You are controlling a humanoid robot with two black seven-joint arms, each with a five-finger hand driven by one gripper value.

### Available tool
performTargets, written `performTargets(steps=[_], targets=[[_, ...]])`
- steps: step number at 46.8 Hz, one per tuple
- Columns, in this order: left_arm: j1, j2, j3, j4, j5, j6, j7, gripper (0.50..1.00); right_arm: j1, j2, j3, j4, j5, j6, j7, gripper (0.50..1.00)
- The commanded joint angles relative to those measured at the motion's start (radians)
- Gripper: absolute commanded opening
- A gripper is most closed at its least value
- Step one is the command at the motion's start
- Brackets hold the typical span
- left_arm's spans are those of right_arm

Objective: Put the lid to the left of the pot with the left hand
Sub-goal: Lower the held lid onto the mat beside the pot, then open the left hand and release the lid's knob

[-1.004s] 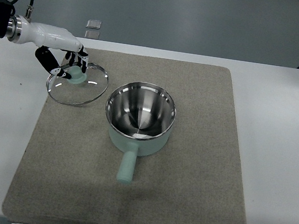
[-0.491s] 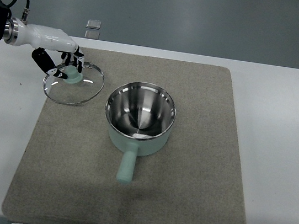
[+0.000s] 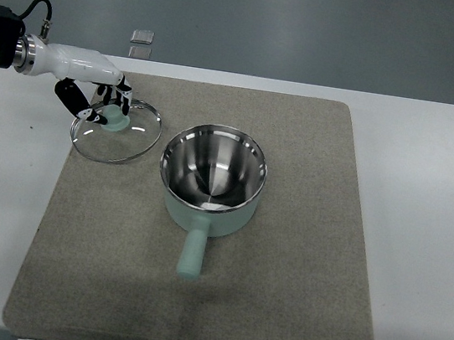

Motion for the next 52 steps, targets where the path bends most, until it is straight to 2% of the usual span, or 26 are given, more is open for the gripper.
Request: performTargets(steps=[1, 2, 4, 5, 13, 20, 28, 31, 33, 35, 42, 52], targets=[[0.002, 0.001, 0.001, -0.002, 0.001, 0.0, 0.0, 0.525, 0.0, 0.0, 0.0, 0.0, 0.0, 0.0, 0.0, 0.924], [0.002, 0.001, 0.001, -0.003, 0.001, 0.0, 0.0, 0.542, 0.0, 0.0, 0.0, 0.0, 0.0, 0.0, 0.0, 0.924], [0.002, 0.003, -0.001, -0.005, -0.002, 0.002, 0.0, 0.685, 0.0, 0.0, 0.0, 0.0, 0.0, 0.0, 0.0, 0.924], [0.002, 0.003, -0.001, -0.006, -0.002, 0.002, 0.0, 0.732, 0.0, 0.0, 0.0, 0.0, 0.0, 0.0, 0.0, 0.924], [0.002, 0.006, 0.001, -0.009, 0.001, 0.022, 0.0, 0.761, 0.0, 0.0, 0.0, 0.0, 0.001, 0.0, 0.0, 0.924], [0.002, 0.009, -0.001, -0.009, -0.005, 0.023, 0.0, 0.844, 0.0, 0.0, 0.0, 0.0, 0.001, 0.0, 0.0, 0.924], [0.0, 0.008, -0.019, -0.003, -0.019, 0.028, 0.0, 0.846, 0.0, 0.0, 0.0, 0.0, 0.0, 0.0, 0.0, 0.924], [0.0, 0.008, -0.042, 0.0, -0.074, 0.051, 0.0, 0.853, 0.0, 0.0, 0.0, 0.0, 0.0, 0.0, 0.0, 0.924], [0.002, 0.008, -0.064, 0.007, -0.13, 0.078, 0.0, 0.923, 0.0, 0.0, 0.0, 0.0, 0.0, 0.0, 0.0, 0.924], [0.003, 0.005, -0.061, 0.02, -0.192, 0.113, 0.0, 0.96, 0.0, 0.0, 0.0, 0.0, 0.001, 0.0, 0.0, 0.924], [0.044, -0.006, -0.053, 0.09, -0.296, 0.189, 0.0, 0.962, 0.0, 0.0, 0.0, 0.0, 0.0, 0.0, 0.0, 0.924], [0.086, -0.117, -0.059, 0.265, -0.482, 0.267, 0.0, 0.96, 0.0, 0.0, 0.0, 0.0, 0.0, 0.0, 0.0, 0.924]])
